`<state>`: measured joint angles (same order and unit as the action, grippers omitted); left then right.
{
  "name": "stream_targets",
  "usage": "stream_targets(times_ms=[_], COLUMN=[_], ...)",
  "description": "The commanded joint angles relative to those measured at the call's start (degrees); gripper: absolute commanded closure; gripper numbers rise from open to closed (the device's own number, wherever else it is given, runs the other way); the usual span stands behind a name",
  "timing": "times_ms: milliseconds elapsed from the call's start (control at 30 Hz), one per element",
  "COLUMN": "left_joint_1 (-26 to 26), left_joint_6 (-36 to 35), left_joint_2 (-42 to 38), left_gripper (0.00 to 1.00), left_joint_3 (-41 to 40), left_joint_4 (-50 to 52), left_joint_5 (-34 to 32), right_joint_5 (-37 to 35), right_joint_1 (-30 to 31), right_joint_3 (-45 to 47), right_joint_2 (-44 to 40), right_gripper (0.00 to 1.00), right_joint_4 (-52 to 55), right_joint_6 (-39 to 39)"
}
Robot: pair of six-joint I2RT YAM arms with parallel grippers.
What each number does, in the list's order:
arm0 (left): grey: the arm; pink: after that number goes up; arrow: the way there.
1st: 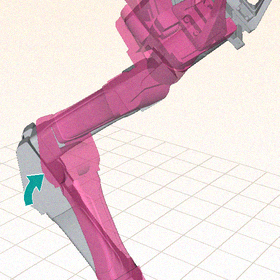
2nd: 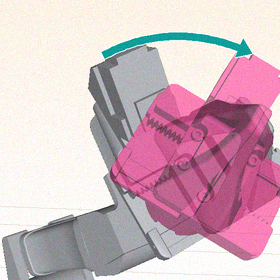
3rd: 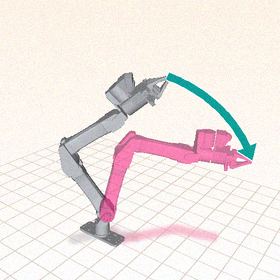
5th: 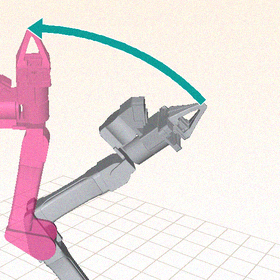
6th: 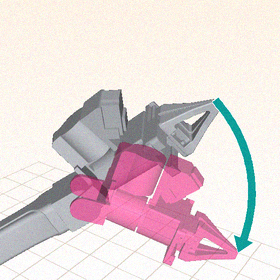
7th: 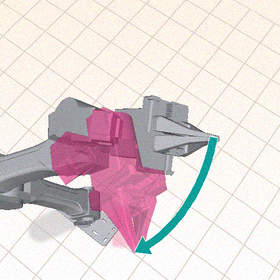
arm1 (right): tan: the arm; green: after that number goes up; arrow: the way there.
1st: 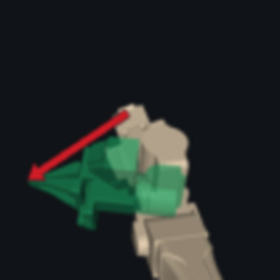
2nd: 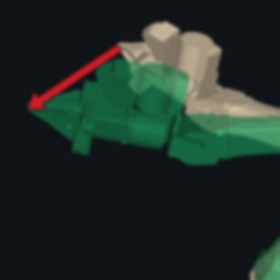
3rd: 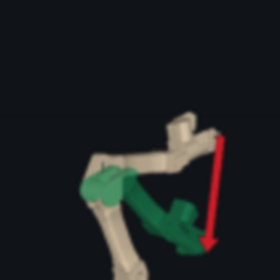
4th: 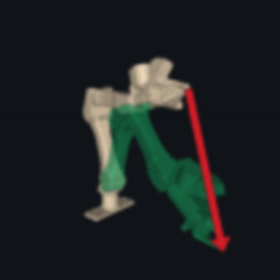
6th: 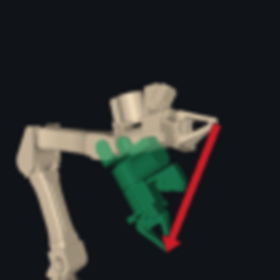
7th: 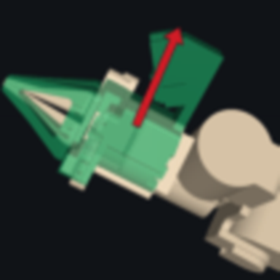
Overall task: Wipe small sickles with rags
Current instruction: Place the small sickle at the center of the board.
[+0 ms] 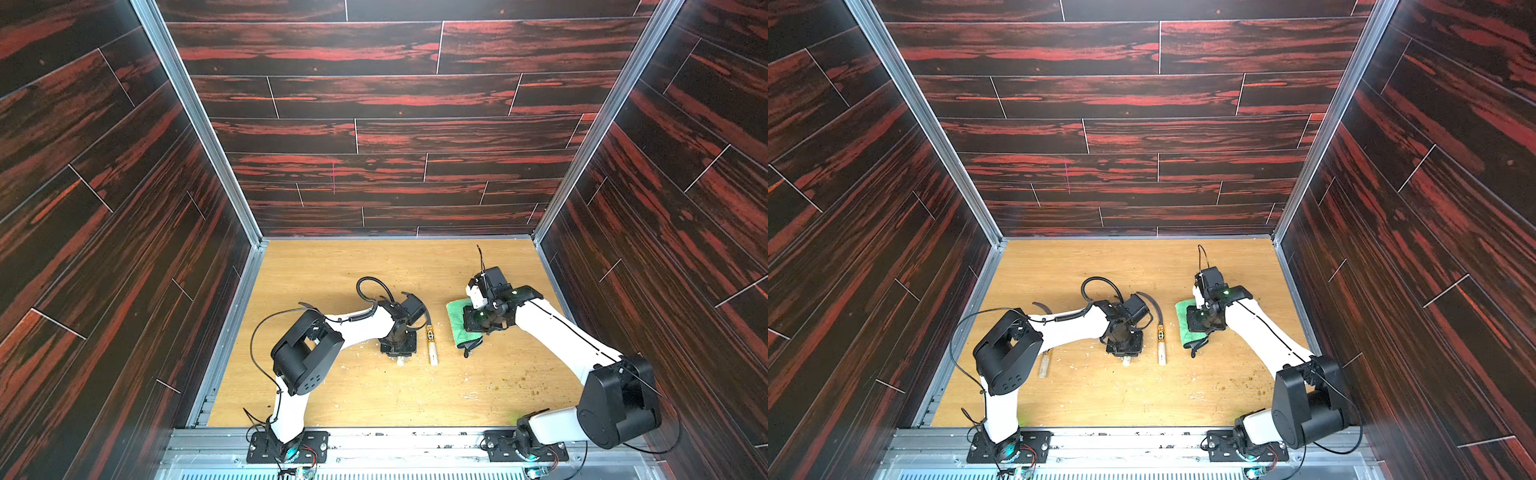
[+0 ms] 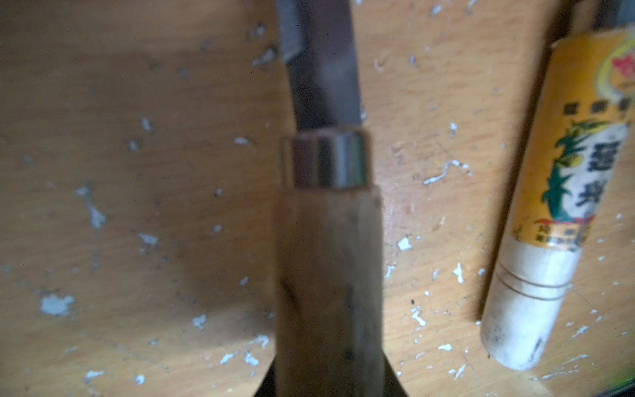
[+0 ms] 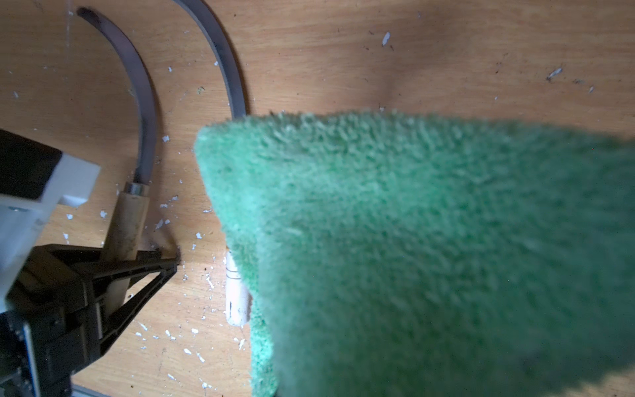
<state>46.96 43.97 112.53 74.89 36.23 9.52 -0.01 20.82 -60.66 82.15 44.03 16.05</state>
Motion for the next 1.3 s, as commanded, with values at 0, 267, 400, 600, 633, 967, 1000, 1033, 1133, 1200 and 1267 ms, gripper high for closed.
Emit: stream_targets(times_ms=[0, 267, 400, 600, 633, 967, 1000, 1033, 1133, 1200, 1267], left_joint_1=[-0.4, -0.6, -0.7, -1.2, -1.3, -3.3, -3.6, -3.8, -4.8, -5.9, -6.8], left_joint_6=[-0.6, -0.6, -0.4, 0.5, 0.5, -0.3, -0.4, -0.3, 0.6, 1.8, 3.7], left_joint_2=[2.0, 1.9, 1.5, -2.4, -3.5, -16.8, -17.7, -18.5, -21.4, -24.0, -27.0], left_gripper=[0.72, 0.66, 0.65, 0.65, 0.63, 0.43, 0.42, 0.42, 0.42, 0.42, 0.41], left_joint_3=[-0.1, -0.2, -0.5, -1.9, -2.0, -0.8, -0.8, -0.9, -3.1, -6.1, -9.8], left_joint_4=[1.3, 1.4, 1.5, 2.3, 2.9, 8.6, 9.0, 9.4, 10.6, 11.8, 12.6], left_joint_5=[-0.3, 0.3, 0.2, -1.9, -2.6, -8.9, -9.2, -9.5, -10.3, -12.0, -14.2], right_joint_5=[0.5, 0.5, 0.6, 0.8, 0.9, 1.5, 1.7, 1.7, 1.9, 2.2, 2.6], right_joint_1=[-0.2, -0.1, -0.1, -0.2, -0.1, -0.2, -0.1, -0.2, -0.2, -0.1, -0.2], right_joint_3=[0.6, 0.7, 0.8, 0.8, 0.8, 0.8, 0.8, 0.7, 0.6, 0.6, 0.6], right_joint_2=[-2.6, -2.8, -2.9, -3.0, -3.0, -3.3, -3.3, -3.3, -3.3, -3.2, -2.8], right_gripper=[0.91, 0.91, 0.91, 0.91, 0.91, 0.91, 0.91, 0.91, 0.91, 0.91, 0.91], right_joint_4=[0.3, 0.2, 0.2, 0.2, 0.2, -0.1, -0.2, -0.2, -0.1, -0.4, -0.4], right_joint_6=[0.2, 0.4, 0.4, 0.3, 0.3, 0.2, 0.1, 0.2, 0.1, 0.1, 0.0])
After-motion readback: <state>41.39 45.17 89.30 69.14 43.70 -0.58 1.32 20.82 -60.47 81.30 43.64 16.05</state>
